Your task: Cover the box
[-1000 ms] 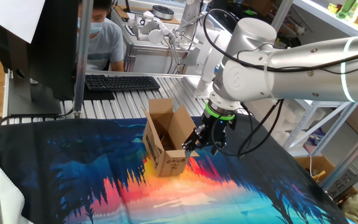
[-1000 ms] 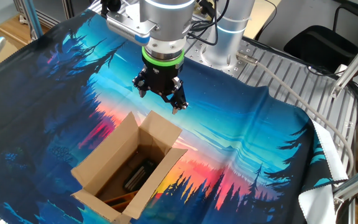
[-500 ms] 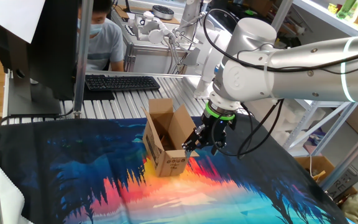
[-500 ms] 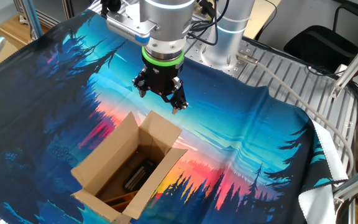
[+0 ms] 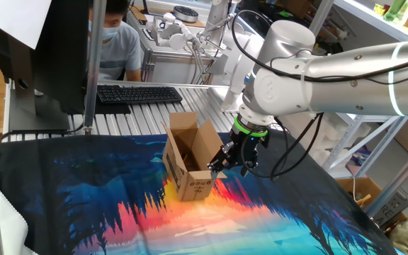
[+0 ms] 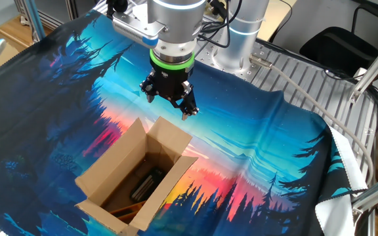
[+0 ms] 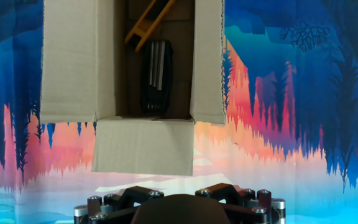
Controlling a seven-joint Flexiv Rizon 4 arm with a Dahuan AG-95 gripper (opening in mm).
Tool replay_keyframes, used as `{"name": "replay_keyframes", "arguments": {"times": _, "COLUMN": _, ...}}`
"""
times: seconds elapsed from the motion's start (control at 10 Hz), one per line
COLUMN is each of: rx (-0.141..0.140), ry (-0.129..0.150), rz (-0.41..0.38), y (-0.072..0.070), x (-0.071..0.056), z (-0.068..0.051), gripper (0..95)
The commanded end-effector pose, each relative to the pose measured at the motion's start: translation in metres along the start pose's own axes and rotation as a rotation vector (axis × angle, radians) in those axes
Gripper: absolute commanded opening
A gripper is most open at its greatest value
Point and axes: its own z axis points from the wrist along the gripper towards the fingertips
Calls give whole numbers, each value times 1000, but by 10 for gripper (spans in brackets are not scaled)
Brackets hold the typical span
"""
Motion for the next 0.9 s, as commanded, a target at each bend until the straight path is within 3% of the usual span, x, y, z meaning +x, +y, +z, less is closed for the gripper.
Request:
{"name": "replay_keyframes", "arguments": {"times": 0.1, "rx": 11, "ry": -2, "rz": 229, "y": 0, "x": 0, "z": 0, "gripper": 0}}
{"name": "replay_keyframes", "arguments": {"times": 0.9, "rx": 6, "ry": -1, "rz": 229, "y": 0, "x": 0, "z": 0, "gripper": 0}}
